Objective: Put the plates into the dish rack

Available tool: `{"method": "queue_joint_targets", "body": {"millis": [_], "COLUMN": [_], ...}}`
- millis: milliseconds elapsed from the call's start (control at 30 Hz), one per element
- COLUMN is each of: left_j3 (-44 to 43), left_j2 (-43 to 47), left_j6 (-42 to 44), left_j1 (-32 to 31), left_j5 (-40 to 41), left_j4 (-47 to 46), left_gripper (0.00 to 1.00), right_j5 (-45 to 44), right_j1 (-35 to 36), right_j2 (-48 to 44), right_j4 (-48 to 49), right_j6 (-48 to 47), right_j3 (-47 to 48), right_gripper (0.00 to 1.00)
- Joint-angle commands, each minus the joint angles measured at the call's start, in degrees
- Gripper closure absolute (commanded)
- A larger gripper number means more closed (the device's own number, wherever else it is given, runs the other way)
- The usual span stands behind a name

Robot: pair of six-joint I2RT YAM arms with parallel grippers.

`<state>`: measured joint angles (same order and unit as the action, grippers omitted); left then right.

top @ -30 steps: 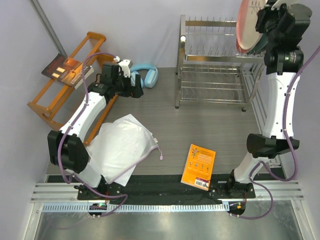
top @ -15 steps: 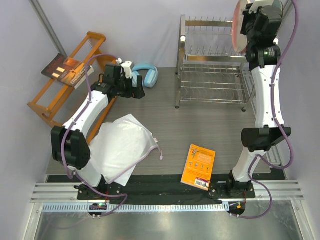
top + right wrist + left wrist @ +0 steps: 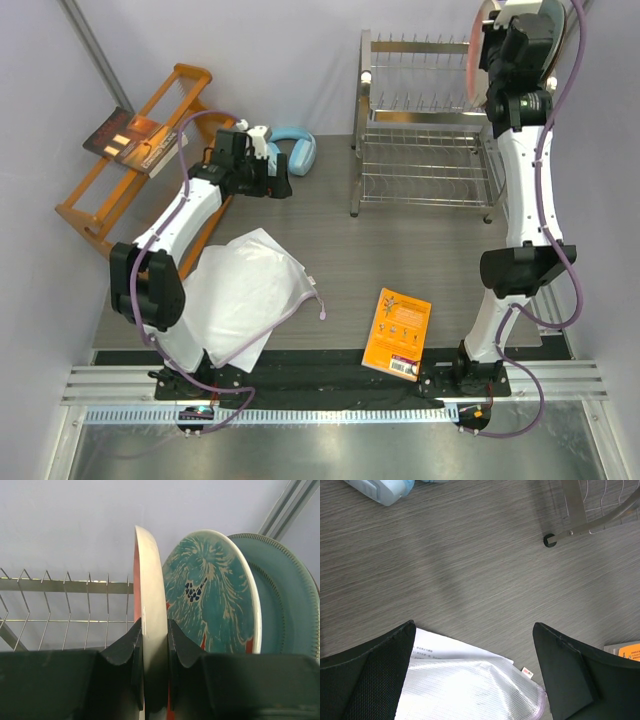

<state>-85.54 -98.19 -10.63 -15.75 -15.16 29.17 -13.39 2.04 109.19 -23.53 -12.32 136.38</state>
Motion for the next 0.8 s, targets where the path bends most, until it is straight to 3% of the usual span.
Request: {"method": "queue_joint_targets", "body": {"millis": [0, 33, 67, 167, 367, 500, 567, 667, 767], "left_j3": [-2.5, -2.6, -2.7, -2.8, -2.5, -3.1, -3.1, -3.2, -3.1], "left_j2": [-0.5, -0.6, -0.9, -0.7, -0.2, 0.2, 0.2, 0.4, 0.8], "left_j6": [-1.4, -1.8, -1.8, -1.8, -1.8, -1.6, -1.6, -1.4, -1.0], "left_j1": [-0.2, -0.2, -0.2, -0.2, -0.3, -0.7, -0.8, -0.9, -1.3], "left_j5": [-1.0, -0.8, -0.7, -0.4, -0.4, -0.4, -0.4, -0.5, -0.4], "left_j4": [-1.0, -1.0, -0.9, -0.6, -1.0, -1.4, -1.7, -1.8, -2.1], "left_gripper": [0.00, 0.01, 0.01, 0.00, 0.01, 0.01, 0.01, 0.01, 0.01], "right_j5": [-0.3, -0.4, -0.7, -1.1, 1.0, 2.4, 2.2, 1.1, 0.3], "right_j1": [0.4, 0.4, 0.4, 0.4, 0.5, 0.6, 0.6, 0.6, 0.6], "right_j2": [-1.1, -1.0, -1.1, -1.3, -2.9, -6.0, -7.0, -9.4, -12.5], "right_j4": [7.9, 7.7, 7.7, 7.5, 7.8, 8.8, 9.2, 9.6, 10.3], "right_j6": [-0.7, -0.6, -0.5, 0.2, 0.6, 0.7, 0.7, 0.1, -2.4], "right_j3": [1.4, 0.7, -0.2, -0.8, -0.9, -1.9, -2.2, -2.8, -4.4], "right_gripper": [0.99, 0.96, 0.80, 0.59, 0.38, 0.29, 0.17, 0.08, 0.07]}}
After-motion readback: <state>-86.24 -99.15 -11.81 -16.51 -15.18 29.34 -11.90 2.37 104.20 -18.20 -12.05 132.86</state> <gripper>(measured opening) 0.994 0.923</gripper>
